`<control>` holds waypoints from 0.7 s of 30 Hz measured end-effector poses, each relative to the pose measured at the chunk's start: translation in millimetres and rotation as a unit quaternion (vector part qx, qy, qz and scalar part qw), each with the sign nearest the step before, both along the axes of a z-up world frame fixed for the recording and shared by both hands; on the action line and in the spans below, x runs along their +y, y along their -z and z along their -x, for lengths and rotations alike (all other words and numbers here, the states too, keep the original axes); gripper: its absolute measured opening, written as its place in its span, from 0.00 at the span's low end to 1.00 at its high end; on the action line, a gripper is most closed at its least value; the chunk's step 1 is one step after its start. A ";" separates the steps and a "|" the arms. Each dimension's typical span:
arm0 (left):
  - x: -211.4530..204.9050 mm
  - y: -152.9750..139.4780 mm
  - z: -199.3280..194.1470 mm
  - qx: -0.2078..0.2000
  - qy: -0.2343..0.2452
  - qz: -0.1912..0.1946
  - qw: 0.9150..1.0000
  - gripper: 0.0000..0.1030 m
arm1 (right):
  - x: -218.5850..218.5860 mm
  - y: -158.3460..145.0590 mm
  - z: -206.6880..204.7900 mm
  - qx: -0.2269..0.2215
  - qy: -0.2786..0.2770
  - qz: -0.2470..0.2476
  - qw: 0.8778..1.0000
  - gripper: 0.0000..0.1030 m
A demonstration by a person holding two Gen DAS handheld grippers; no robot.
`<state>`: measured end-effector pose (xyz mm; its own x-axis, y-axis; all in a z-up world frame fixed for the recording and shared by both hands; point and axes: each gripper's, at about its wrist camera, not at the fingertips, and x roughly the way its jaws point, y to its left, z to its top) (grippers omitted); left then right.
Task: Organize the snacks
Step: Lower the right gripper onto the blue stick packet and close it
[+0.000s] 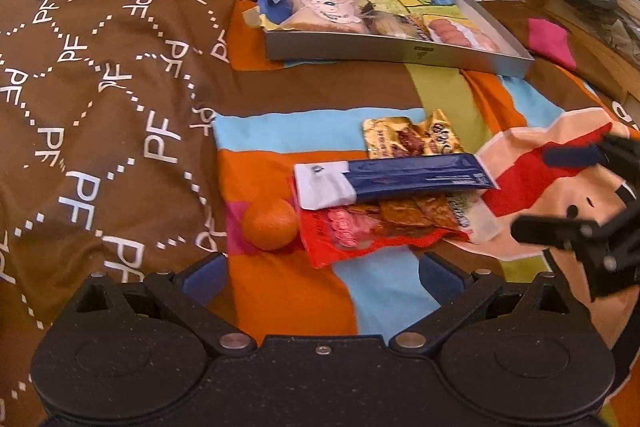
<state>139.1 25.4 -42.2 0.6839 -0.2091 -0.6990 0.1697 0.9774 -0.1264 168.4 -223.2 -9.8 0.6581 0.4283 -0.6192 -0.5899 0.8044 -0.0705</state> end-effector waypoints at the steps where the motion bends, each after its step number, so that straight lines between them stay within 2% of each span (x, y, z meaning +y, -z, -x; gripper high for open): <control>1: 1.5 0.1 -1.9 0.000 0.001 0.000 1.000 0.98 | 4.3 -0.1 -7.6 0.001 -0.016 0.007 1.000 1.00; 7: 4.5 -1.5 -8.3 -0.008 0.024 -0.006 1.000 0.98 | 27.1 2.7 -43.4 0.031 -0.091 0.006 0.995 0.98; 10: 4.5 -1.3 -9.6 -0.013 0.038 -0.012 0.999 0.98 | 37.3 5.6 -61.8 0.048 -0.119 0.010 0.992 0.88; 15: 7.3 1.7 -13.1 -0.014 0.048 -0.019 0.999 0.98 | 48.4 9.7 -81.8 0.072 -0.155 0.012 0.985 0.79; 17: 10.1 2.9 -14.5 -0.011 0.048 -0.018 0.999 0.98 | 52.5 12.1 -84.1 0.074 -0.162 0.024 0.984 0.70; 21: 14.3 4.3 -17.6 -0.005 0.043 -0.013 0.999 0.98 | 54.4 16.9 -85.4 0.073 -0.168 0.048 0.982 0.58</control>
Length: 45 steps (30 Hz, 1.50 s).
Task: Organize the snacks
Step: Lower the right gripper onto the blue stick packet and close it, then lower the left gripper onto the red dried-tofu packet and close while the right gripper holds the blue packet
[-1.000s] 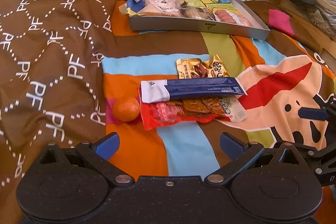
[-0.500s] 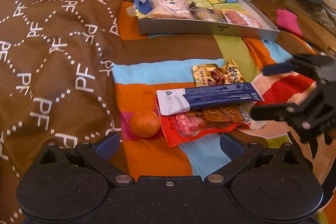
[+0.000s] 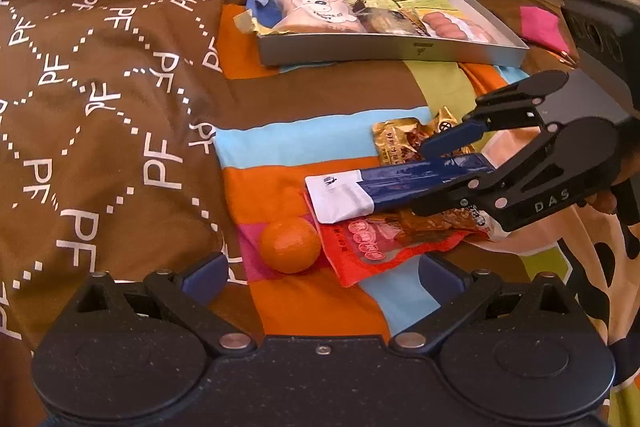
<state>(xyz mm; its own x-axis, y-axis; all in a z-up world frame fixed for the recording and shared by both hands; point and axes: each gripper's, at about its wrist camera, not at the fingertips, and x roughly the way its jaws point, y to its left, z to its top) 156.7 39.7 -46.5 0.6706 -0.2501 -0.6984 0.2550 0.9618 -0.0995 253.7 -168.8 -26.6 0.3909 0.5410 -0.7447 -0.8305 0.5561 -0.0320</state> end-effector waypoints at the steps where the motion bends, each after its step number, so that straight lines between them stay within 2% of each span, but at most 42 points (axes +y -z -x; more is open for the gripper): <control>1: 0.1 0.1 -0.2 0.001 0.000 0.001 1.000 0.98 | -1.1 0.9 0.5 -0.001 -0.001 0.004 1.000 0.55; 3: -0.1 0.4 0.0 0.001 0.004 0.000 1.000 0.98 | -3.5 1.8 1.4 0.002 0.002 0.011 1.000 0.53; 7: -2.5 -0.2 1.0 0.000 0.011 -0.004 1.000 0.98 | -11.1 -1.5 7.3 0.012 0.024 0.021 0.999 0.42; 13: -9.3 -2.8 -0.5 -0.004 0.026 -0.008 1.000 0.98 | -37.0 -3.4 26.8 0.032 0.084 0.015 0.996 0.39; 20: -25.2 -9.6 -10.1 -0.016 0.073 -0.034 0.997 0.97 | -79.8 -2.0 79.1 0.020 0.195 -0.021 0.980 0.39; 23: -36.2 -15.0 -22.6 -0.017 0.113 -0.043 0.993 0.97 | -86.9 0.8 94.4 0.017 0.225 -0.044 0.973 0.40; 28: -60.8 -15.4 -45.9 0.000 0.196 -0.075 0.978 0.97 | -80.7 6.2 99.9 -0.011 0.204 -0.028 0.978 0.44; 33: -76.9 -6.6 -59.6 0.024 0.253 -0.109 0.961 0.96 | -83.3 13.1 93.8 -0.001 0.202 -0.046 0.978 0.47; 36: -83.3 -2.1 -69.5 0.052 0.290 -0.111 0.949 0.96 | -85.6 19.0 90.0 0.007 0.205 -0.051 0.978 0.48; 39: -87.9 6.2 -86.5 0.102 0.321 -0.101 0.936 0.96 | -85.6 20.3 89.8 0.007 0.204 -0.054 0.977 0.49; 45: -90.9 10.4 -105.1 0.127 0.348 -0.095 0.924 0.99 | -87.1 22.1 89.1 0.010 0.204 -0.059 0.977 0.49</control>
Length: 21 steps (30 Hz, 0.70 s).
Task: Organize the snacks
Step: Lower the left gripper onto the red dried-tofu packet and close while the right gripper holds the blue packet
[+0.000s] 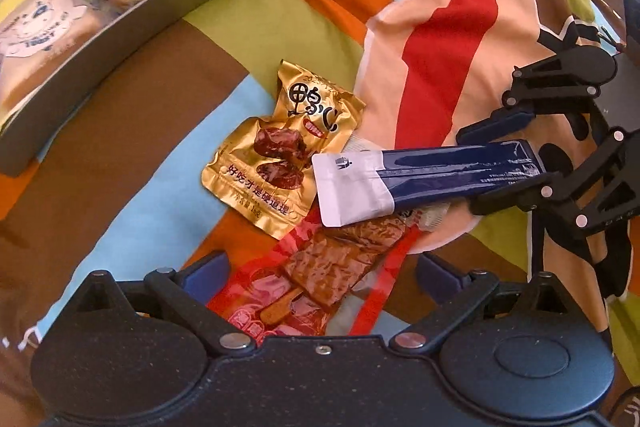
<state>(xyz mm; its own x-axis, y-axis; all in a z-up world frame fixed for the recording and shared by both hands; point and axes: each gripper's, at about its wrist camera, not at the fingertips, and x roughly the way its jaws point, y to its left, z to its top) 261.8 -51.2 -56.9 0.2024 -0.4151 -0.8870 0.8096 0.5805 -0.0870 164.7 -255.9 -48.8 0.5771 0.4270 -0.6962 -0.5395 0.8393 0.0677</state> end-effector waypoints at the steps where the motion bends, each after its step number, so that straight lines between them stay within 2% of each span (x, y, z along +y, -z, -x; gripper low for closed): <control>1: 0.0 0.1 0.5 0.002 0.003 -0.001 1.000 0.99 | 0.1 0.0 -0.1 0.000 0.000 0.000 1.000 0.49; 5: 0.1 -0.1 6.6 0.009 0.002 -0.002 1.000 0.98 | 0.5 -0.6 -0.8 0.000 0.002 0.002 1.000 0.49; 12: 3.6 1.5 36.9 0.054 -0.030 0.001 0.998 0.95 | -0.9 -5.3 -1.3 0.015 0.013 0.013 1.000 0.51; 18: 3.0 0.1 70.2 0.051 -0.087 0.008 0.995 0.93 | -5.1 -9.8 4.5 0.024 0.022 0.022 0.999 0.53; 21: -2.0 -1.0 77.5 0.042 -0.099 -0.004 0.994 0.93 | -6.9 -11.6 8.5 0.023 0.020 0.014 0.999 0.60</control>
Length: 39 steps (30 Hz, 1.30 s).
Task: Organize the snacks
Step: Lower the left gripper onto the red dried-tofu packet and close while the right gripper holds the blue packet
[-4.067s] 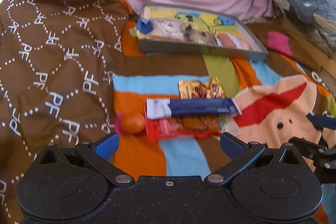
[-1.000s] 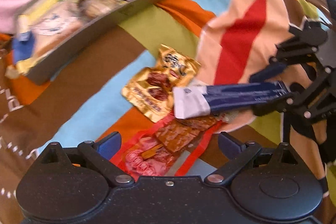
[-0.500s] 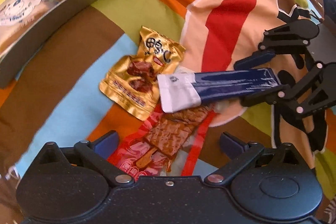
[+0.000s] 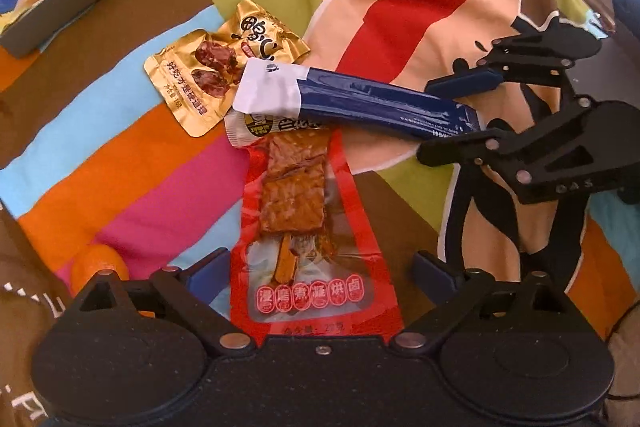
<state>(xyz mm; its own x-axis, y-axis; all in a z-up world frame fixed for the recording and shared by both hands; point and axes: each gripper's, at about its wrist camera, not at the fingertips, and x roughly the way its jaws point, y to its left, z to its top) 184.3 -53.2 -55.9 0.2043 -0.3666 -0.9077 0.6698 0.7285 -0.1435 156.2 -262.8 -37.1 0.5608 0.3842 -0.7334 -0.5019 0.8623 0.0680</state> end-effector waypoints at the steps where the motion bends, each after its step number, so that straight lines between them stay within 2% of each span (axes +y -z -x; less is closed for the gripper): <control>1: -1.7 0.2 -0.2 -0.002 -0.001 -0.006 1.000 0.93 | 0.3 -0.1 1.2 -0.005 -0.001 -0.003 1.000 0.65; 5: -5.1 1.8 -8.7 -0.004 -0.019 -0.010 1.000 0.93 | 4.2 1.6 2.6 -0.028 -0.007 -0.001 1.000 0.80; 10: -0.8 4.0 -21.5 -0.004 -0.038 0.000 0.999 0.93 | 7.5 8.5 -3.5 -0.039 -0.005 0.000 0.999 0.83; 15: -1.2 2.6 -22.3 -0.014 -0.035 -0.005 0.999 0.93 | 12.1 15.7 -7.7 -0.044 -0.010 0.013 0.999 0.83; 18: -2.8 1.2 -21.3 -0.018 -0.040 -0.004 0.999 0.90 | 14.1 16.3 -6.8 -0.045 -0.017 0.015 0.999 0.78; 20: -3.7 0.6 -21.6 -0.017 -0.044 0.005 0.999 0.86 | 13.9 15.8 -6.2 -0.044 -0.019 0.011 0.999 0.69; 22: -7.4 1.4 -24.5 -0.013 -0.048 0.019 0.999 0.76 | 14.0 14.8 -5.6 -0.040 -0.022 0.005 0.999 0.63; 25: -0.4 -1.8 -25.3 -0.005 -0.061 0.036 0.997 0.68 | 16.4 13.5 -3.6 -0.036 -0.025 0.009 0.999 0.56; 29: 9.4 -5.1 -26.8 0.004 -0.101 0.054 0.993 0.66 | 17.0 9.8 -0.8 -0.031 -0.017 0.012 0.999 0.42; 33: 13.6 -9.8 -20.5 0.001 -0.138 0.056 0.989 0.65 | 15.5 6.6 1.2 -0.027 -0.005 0.016 0.999 0.41; 36: 10.2 -8.7 -18.4 -0.005 -0.144 0.048 0.988 0.68 | 16.1 7.7 0.3 -0.028 -0.004 0.017 0.999 0.42; 39: 2.9 -3.7 -22.6 -0.011 -0.139 0.035 0.990 0.73 | 15.7 10.1 -3.4 -0.028 -0.004 0.007 1.000 0.51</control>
<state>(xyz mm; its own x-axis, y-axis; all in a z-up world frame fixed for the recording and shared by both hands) 206.9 -50.3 -52.2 0.3248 -0.3548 -0.8767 0.4486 0.8739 -0.1875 159.6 -247.1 -47.2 0.5975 0.3785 -0.7069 -0.5114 0.8589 0.0277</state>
